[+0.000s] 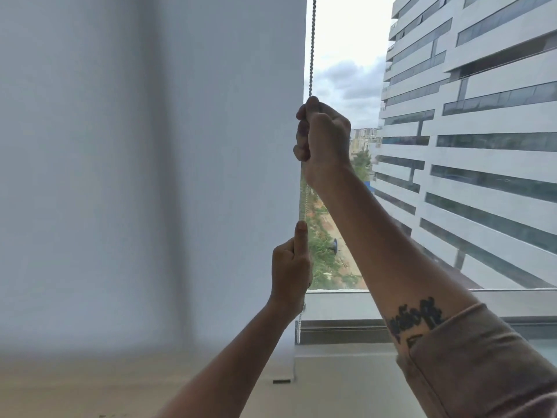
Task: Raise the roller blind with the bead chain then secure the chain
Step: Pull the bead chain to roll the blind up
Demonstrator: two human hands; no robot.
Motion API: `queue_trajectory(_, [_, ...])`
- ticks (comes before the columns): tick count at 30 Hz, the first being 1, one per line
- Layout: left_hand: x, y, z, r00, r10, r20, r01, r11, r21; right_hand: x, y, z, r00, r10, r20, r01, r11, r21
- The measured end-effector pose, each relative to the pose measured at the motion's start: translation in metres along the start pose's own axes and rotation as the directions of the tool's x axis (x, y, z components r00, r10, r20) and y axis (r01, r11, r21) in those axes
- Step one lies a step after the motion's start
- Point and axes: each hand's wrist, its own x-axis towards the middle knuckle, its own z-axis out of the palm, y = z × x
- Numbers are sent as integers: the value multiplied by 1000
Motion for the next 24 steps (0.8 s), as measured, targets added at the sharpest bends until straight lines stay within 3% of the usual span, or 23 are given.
queue_trajectory(7, [0, -12, -21, 977, -14, 213, 14, 1000, 0, -18, 17, -16, 999, -24, 26, 22, 997, 69])
queue_trajectory(13, [49, 25, -33, 994, 12, 106, -31, 984, 177, -34, 30, -32, 999, -21, 37, 20, 999, 27])
queue_trajectory(20, [103, 115, -18, 974, 211, 85, -225, 951, 211, -53, 57, -46, 999, 15, 50, -16, 1000, 21])
queue_trajectory(24, [121, 166, 1, 969, 228, 94, -243, 951, 191, -67, 79, -50, 997, 65, 38, -65, 998, -10])
